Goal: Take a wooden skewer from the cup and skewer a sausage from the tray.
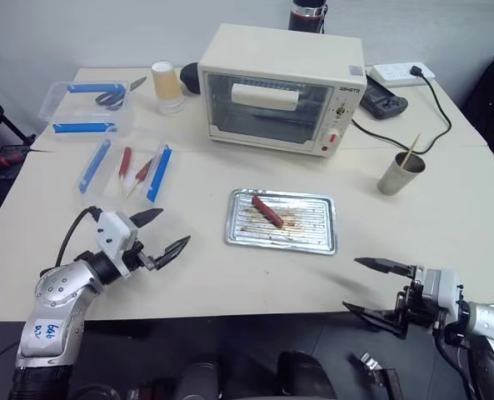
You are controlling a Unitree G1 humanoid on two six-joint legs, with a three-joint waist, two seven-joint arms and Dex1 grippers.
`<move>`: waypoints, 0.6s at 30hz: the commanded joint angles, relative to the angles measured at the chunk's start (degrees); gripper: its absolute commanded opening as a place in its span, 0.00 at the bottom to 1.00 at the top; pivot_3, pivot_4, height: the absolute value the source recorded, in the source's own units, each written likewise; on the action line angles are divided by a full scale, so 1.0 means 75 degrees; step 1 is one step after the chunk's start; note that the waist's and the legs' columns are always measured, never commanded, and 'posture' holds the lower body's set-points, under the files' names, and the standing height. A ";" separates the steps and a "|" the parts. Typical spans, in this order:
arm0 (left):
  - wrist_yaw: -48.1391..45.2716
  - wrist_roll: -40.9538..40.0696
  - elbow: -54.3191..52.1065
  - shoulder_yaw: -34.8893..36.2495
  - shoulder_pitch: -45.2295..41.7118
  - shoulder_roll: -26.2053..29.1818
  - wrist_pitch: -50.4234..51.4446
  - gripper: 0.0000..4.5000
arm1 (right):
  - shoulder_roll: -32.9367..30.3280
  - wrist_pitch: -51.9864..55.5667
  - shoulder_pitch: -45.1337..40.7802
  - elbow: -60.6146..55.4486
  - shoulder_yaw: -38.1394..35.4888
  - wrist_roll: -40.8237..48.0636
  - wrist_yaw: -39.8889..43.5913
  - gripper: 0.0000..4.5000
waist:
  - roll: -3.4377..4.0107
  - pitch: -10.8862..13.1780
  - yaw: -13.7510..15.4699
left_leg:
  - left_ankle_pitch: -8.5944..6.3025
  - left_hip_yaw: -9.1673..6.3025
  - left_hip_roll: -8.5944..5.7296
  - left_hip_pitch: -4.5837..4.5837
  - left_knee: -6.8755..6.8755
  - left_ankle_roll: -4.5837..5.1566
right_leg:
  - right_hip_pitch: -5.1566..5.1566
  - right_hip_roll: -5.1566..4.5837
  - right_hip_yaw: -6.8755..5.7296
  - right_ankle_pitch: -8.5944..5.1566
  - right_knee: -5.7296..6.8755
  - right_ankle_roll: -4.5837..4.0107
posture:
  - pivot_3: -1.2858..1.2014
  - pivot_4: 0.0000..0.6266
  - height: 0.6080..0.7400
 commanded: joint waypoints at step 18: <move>-0.3149 -0.1943 -0.0992 0.0340 0.0461 0.1543 0.0601 0.99 | -0.1593 0.0266 -0.0070 0.1799 -0.2643 0.0314 0.0042 1.00 | 0.0004 0.0002 0.0019 | -0.0012 0.0016 0.0009 -0.0003 0.0017 0.0012 | 0.0009 0.0001 0.0002 -0.0002 -0.0010 -0.0003 | 0.52 0.24 1.00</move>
